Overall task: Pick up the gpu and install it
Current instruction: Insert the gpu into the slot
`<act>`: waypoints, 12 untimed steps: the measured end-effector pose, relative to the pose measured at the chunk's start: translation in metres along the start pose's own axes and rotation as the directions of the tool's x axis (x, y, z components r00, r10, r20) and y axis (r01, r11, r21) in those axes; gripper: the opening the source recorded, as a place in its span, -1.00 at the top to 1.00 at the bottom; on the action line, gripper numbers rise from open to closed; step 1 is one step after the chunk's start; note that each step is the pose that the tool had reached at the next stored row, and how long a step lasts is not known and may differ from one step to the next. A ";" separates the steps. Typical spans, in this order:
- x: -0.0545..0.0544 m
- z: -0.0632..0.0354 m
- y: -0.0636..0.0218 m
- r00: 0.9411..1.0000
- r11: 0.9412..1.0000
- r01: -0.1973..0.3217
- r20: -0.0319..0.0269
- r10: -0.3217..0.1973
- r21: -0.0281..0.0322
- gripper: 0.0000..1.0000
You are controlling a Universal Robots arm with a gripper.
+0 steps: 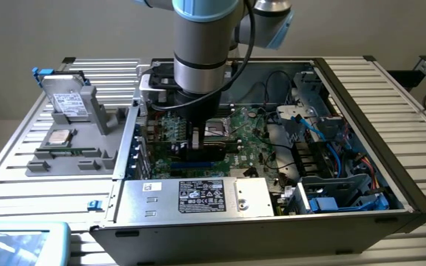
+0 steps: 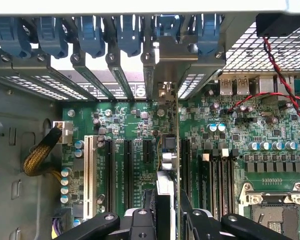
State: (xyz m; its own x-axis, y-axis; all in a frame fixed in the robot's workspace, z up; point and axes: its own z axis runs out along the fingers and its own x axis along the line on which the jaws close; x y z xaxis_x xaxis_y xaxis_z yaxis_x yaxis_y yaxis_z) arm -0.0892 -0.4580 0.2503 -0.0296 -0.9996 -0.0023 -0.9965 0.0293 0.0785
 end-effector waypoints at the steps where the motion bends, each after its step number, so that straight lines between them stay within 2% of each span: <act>1: 0.000 0.0001 0.0001 1.000 1.000 0.000 0.000 0.000 0.000 0.43; 12: -0.001 0.0028 -0.0001 1.000 1.000 0.000 -0.002 0.000 0.000 0.43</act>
State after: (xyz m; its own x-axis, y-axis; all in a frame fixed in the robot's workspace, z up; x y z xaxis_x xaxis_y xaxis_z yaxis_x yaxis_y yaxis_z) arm -0.0893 -0.4573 0.2475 -0.0294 -0.9996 -0.0003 -0.9965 0.0293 0.0785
